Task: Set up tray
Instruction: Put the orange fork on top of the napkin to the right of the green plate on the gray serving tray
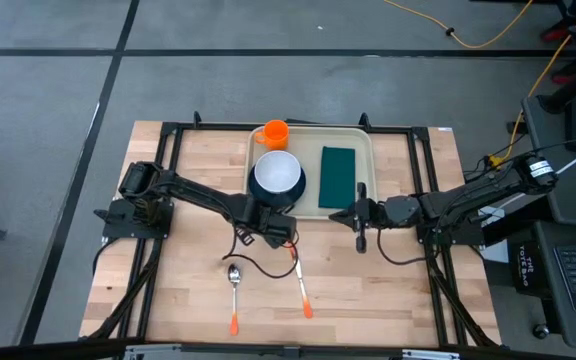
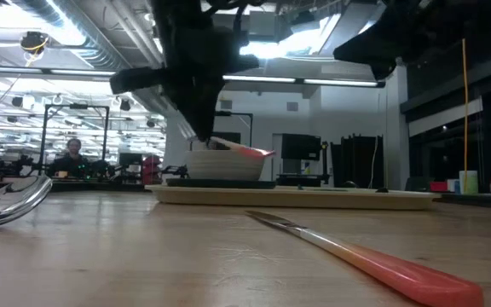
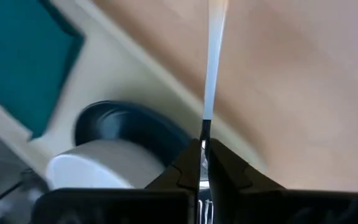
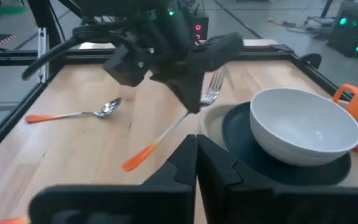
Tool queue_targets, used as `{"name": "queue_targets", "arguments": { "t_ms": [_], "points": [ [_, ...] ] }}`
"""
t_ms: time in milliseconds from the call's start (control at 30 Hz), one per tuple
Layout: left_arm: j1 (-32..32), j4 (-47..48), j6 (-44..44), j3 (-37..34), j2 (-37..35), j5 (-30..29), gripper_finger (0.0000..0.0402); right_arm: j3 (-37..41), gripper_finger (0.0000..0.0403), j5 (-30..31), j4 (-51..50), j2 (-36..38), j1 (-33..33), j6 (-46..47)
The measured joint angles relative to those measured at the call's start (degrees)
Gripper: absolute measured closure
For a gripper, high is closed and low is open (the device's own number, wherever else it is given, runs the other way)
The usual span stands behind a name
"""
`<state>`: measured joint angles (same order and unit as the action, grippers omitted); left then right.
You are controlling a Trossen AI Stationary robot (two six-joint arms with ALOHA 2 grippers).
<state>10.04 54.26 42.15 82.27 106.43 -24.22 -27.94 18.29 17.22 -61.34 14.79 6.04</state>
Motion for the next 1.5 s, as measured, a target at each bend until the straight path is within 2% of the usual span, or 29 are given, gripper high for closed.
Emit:
{"name": "queue_targets", "arguments": {
  "t_ms": [233,433,567,733,867,1033,1267,1367,1500],
  "points": [
    [0.1,-0.6,5.4,1.0,0.0,-12.7,0.0394,-1.4,0.0395,-0.1,-1.9,0.0,0.0,1.5],
    [0.0,-2.5,10.5,1.0,0.0,-17.7,0.0394,-7.8,0.0386,-0.4,-8.1,-0.7,-0.2,7.0],
    [0.1,-5.6,14.3,1.0,0.0,-21.3,0.0394,-10.6,0.0372,-0.4,-10.7,-3.6,-0.4,7.1],
    [0.2,-9.7,19.4,1.0,0.0,-22.6,0.0394,-13.3,0.0368,-0.4,-12.8,-8.3,-0.5,5.7],
    [0.6,-11.7,23.2,1.0,0.0,-26.2,0.0394,-14.6,0.0368,-0.4,-13.1,-11.4,-1.8,9.2],
    [1.2,-14.4,26.6,1.0,-0.1,-28.1,0.0393,-15.7,0.0367,-0.7,-13.1,-13.0,-4.0,7.5],
    [1.2,-16.8,29.8,1.0,-0.1,-29.1,0.0393,-17.1,0.0367,-10.6,-12.8,-13.0,-8.6,13.2],
    [1.2,-17.2,30.2,1.0,-0.1,-29.7,0.0393,-17.1,0.0362,-11.8,-13.2,-13.4,-9.5,13.2],
    [1.2,-17.2,30.2,1.0,-0.1,-29.8,0.0393,-17.1,0.033,-12.0,-13.3,-14.6,-10.6,13.2]
  ]
}}
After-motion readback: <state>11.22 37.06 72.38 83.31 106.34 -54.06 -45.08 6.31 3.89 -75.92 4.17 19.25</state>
